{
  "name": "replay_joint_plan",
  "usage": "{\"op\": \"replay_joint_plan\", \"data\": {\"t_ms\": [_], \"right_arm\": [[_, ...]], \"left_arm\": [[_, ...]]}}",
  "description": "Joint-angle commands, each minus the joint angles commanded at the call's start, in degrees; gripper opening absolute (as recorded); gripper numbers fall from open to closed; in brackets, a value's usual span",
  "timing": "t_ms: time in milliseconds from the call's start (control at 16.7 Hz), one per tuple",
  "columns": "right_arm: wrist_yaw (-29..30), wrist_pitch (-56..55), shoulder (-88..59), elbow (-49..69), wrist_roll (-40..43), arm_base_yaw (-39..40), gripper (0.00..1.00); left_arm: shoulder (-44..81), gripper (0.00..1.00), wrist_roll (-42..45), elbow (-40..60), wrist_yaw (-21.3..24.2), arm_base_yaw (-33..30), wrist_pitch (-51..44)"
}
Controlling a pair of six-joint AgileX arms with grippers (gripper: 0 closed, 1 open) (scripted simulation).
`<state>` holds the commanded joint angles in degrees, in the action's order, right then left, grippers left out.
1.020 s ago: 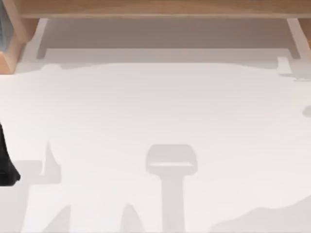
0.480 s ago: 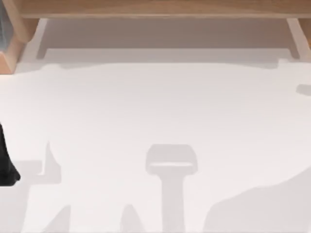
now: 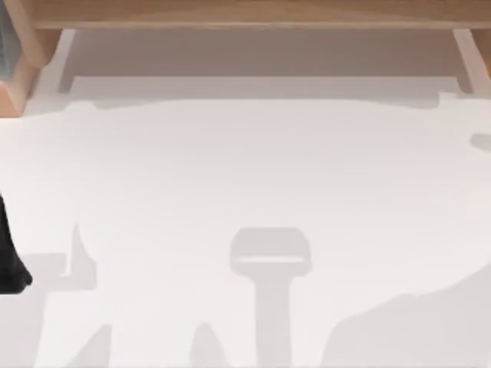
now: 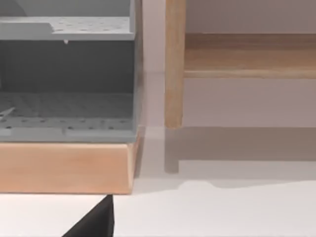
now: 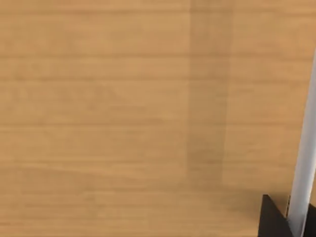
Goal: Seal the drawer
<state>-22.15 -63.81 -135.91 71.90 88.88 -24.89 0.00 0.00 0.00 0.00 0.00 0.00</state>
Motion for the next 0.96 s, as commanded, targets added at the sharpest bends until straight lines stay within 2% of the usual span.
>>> {"op": "replay_joint_plan", "data": {"t_ms": [600, 960], "right_arm": [[0.0, 0.0, 0.0, 0.0, 0.0, 0.0, 0.98], [0.0, 0.0, 0.0, 0.0, 0.0, 0.0, 1.00]], "left_arm": [[0.0, 1.00, 0.0, 0.0, 0.0, 0.0, 0.0], [0.0, 1.00, 0.0, 0.0, 0.0, 0.0, 0.0]]}}
